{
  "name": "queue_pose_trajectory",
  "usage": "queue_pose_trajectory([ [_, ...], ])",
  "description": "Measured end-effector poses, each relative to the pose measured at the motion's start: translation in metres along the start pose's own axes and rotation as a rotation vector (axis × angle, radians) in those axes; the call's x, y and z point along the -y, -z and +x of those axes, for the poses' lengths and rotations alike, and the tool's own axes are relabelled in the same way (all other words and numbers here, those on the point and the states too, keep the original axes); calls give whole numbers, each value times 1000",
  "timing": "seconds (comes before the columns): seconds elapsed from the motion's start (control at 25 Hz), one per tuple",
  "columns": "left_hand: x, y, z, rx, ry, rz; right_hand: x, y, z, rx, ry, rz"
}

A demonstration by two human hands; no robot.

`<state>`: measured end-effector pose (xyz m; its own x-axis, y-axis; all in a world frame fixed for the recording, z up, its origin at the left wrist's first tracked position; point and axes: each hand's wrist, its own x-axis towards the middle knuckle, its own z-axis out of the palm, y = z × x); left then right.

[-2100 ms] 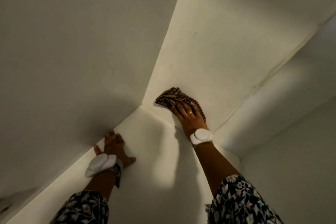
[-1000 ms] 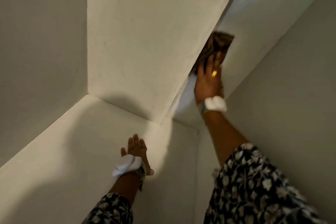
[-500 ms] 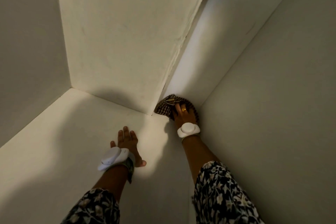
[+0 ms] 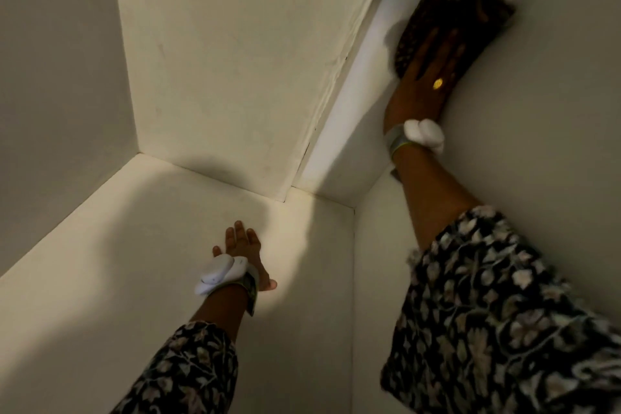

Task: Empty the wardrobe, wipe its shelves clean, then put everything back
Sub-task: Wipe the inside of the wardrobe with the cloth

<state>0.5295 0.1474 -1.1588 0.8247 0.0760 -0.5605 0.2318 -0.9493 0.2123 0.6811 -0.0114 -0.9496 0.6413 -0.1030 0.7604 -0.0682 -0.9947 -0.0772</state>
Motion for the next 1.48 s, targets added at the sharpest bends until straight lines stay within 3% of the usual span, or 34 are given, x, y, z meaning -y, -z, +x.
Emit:
queue_pose_trajectory([
  [0.08,-1,-2,1,-8,10,9,-7,-41,-42,166,42,-54],
  [0.2,0,-1,2,-11,8,18,-11,-73,-178,730,-135,84],
  [0.28,2,-1,3,-29,-24,-54,-8,-72,-230,946,-155,138],
  [0.52,70,-18,-35,-295,-220,-204,44,-50,-267,971,-55,175],
  [0.68,181,-19,-84,-615,98,-284,123,-23,-291,931,90,310],
  [0.76,218,-31,-108,-671,202,-344,169,-16,-300,986,263,394],
  [0.92,234,-36,-124,-732,148,-579,235,21,-341,1013,609,531],
  [1.08,228,-39,-124,-811,167,-615,194,42,-357,984,678,595],
  [1.16,226,-45,-128,-770,190,-554,138,40,-353,896,557,529],
  [1.24,224,-43,-134,-776,194,-509,71,40,-348,778,294,338],
  [1.36,224,-32,-142,-820,173,-488,-1,57,-353,936,-47,154],
  [1.48,219,-26,-151,-809,164,-490,-2,79,-381,885,-103,139],
])
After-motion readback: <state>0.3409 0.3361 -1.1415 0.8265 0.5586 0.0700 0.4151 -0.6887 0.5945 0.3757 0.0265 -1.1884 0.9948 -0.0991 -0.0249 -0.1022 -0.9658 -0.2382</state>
